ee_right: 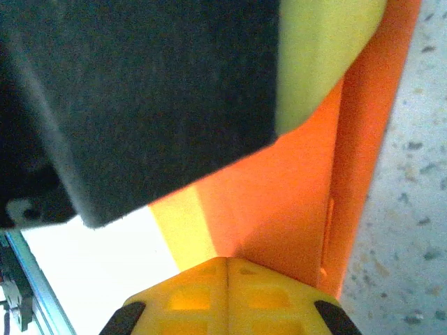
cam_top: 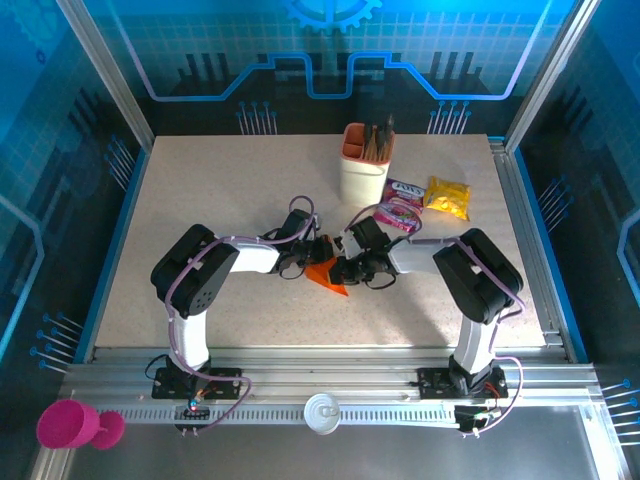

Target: Fold a paper plane with a square sheet of paper (pick it up from the middle)

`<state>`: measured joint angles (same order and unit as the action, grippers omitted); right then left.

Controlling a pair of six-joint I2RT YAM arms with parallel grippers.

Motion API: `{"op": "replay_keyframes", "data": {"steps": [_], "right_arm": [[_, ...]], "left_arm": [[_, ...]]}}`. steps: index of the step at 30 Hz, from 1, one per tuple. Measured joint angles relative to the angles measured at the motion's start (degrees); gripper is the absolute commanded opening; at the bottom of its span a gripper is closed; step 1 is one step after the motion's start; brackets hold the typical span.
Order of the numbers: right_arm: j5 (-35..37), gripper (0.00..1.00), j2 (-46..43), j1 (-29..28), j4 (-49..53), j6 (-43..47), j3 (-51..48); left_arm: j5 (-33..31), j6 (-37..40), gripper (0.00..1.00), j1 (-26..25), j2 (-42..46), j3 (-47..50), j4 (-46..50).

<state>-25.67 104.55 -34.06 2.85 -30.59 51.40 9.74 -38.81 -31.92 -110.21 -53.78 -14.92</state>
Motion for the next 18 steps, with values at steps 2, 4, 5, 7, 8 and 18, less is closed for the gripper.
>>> {"op": "replay_keyframes", "data": {"steps": [2,4,5,7,8,18], "right_arm": [[0.00,0.00,-1.03,-0.02,0.59,0.66,-0.94],[0.02,0.00,-2.05,-0.02,1.14,1.31,-2.14],[0.02,0.00,-2.43,-0.02,1.11,1.53,-2.71],[0.04,0.00,-2.99,0.00,0.94,1.84,-3.69],[0.07,0.00,-3.10,0.00,0.61,1.92,-4.11],[0.15,0.00,-4.96,0.02,-8.46,0.22,-9.86]], "left_arm": [[0.00,0.00,0.00,0.00,0.00,0.00,-0.02],[0.00,0.00,0.00,0.00,0.00,0.04,-0.07],[0.00,0.00,0.00,0.00,0.00,0.04,-0.09],[0.02,0.00,0.00,0.00,0.00,0.26,-0.44],[0.02,0.00,0.00,0.00,0.00,0.33,-0.59],[0.00,-0.02,0.00,0.00,0.00,0.85,-1.53]]}}
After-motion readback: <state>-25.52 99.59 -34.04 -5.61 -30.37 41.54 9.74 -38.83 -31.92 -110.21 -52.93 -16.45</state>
